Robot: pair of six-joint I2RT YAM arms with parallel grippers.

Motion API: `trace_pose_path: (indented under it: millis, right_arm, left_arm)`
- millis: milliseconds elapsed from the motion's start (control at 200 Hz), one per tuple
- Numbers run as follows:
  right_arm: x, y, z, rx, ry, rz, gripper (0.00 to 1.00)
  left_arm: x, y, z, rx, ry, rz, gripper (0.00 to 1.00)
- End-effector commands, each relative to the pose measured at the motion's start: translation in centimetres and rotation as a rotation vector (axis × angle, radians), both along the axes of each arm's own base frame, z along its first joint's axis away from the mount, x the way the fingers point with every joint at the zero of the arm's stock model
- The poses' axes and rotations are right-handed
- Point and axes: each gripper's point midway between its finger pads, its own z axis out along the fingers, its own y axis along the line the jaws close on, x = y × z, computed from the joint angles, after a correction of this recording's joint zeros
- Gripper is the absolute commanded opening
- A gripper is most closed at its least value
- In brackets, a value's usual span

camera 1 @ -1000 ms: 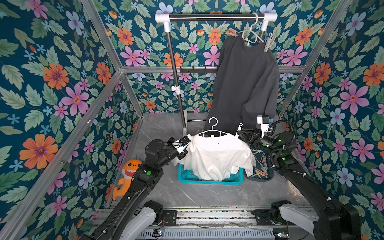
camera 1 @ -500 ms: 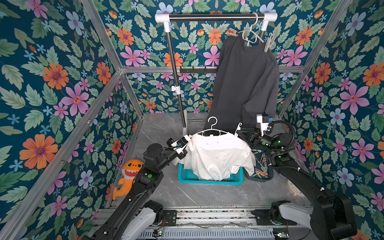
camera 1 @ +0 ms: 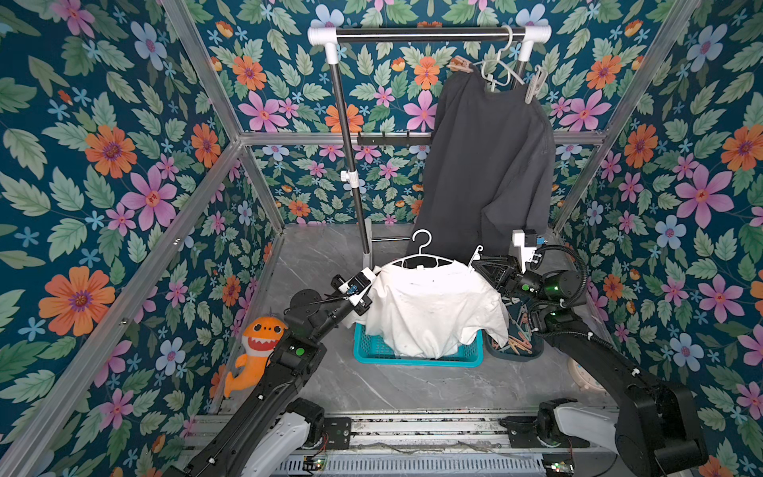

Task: Use clothespins to secure the t-shirt on both sides of the hanger
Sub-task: Clamp the T-shirt on the hanger.

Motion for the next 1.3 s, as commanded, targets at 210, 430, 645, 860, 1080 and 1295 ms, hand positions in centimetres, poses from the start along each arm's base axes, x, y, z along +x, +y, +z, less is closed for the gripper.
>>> trace_pose_path:
  millis: [210, 430, 645, 860, 1080, 1295]
  right_arm:
    - [0.1, -0.1, -0.9, -0.103, 0.057, -0.033, 0.62]
    - [-0.2, -1.7, -2.7, -0.182, 0.138, -0.133, 0.85]
    - [-1.8, -3.5, -5.1, -0.298, 0.174, -0.270, 0.85]
    - [-4.2, -4.0, -3.7, -0.363, 0.073, -0.290, 0.76]
    - [-5.3, -2.3, 0.6, -0.365, -0.040, -0.172, 0.71]
    - [-4.2, 0.9, 2.2, -0.436, -0.081, -0.038, 0.69]
  left_arm:
    - [0.0, 0.4, 1.3, -0.013, -0.004, 0.024, 0.00]
    - [0.3, 0.6, 0.5, 0.043, 0.029, 0.041, 0.00]
    - [0.7, 0.1, -0.5, 0.086, 0.076, 0.025, 0.00]
    - [1.0, -0.4, -0.7, 0.111, 0.101, 0.007, 0.00]
    - [0.2, -1.2, -1.0, 0.153, 0.082, -0.051, 0.00]
    - [-0.4, -2.1, -0.7, 0.168, 0.058, -0.084, 0.00]
